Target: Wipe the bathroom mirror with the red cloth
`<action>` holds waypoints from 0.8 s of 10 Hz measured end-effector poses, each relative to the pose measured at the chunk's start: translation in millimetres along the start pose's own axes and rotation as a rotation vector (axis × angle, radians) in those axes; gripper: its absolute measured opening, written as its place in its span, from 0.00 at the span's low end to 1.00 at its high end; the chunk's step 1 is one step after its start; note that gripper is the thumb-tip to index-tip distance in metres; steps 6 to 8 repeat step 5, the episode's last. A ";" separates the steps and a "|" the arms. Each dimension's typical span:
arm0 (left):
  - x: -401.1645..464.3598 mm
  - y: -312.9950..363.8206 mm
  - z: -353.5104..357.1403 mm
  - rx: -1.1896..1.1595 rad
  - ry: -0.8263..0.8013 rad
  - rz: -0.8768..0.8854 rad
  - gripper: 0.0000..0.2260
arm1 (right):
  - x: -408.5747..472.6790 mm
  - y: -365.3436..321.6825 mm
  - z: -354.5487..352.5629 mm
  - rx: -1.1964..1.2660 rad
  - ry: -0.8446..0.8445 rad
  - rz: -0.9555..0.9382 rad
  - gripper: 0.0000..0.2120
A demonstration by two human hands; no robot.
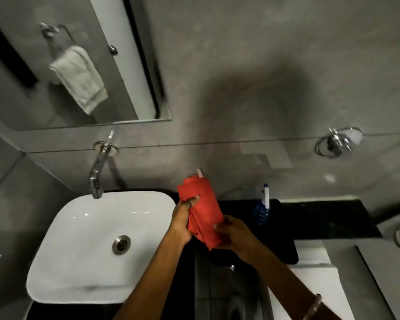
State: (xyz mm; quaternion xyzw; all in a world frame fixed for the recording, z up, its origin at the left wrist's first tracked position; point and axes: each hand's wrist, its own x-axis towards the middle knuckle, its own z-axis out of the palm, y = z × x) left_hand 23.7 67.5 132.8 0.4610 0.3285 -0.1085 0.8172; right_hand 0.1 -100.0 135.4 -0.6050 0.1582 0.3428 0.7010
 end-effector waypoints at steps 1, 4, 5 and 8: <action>18.1 -37.7 4.9 0.319 0.031 -0.071 0.17 | 13.2 42.1 -37.0 -0.102 0.202 0.071 0.14; 107.6 -99.7 23.3 0.711 0.115 -0.109 0.22 | 102.3 106.0 -71.9 -0.372 0.306 0.203 0.26; 92.7 -103.9 25.2 0.942 0.161 -0.022 0.22 | 108.2 98.7 -73.4 -0.605 0.279 0.205 0.31; 92.7 -103.9 25.2 0.942 0.161 -0.022 0.22 | 108.2 98.7 -73.4 -0.605 0.279 0.205 0.31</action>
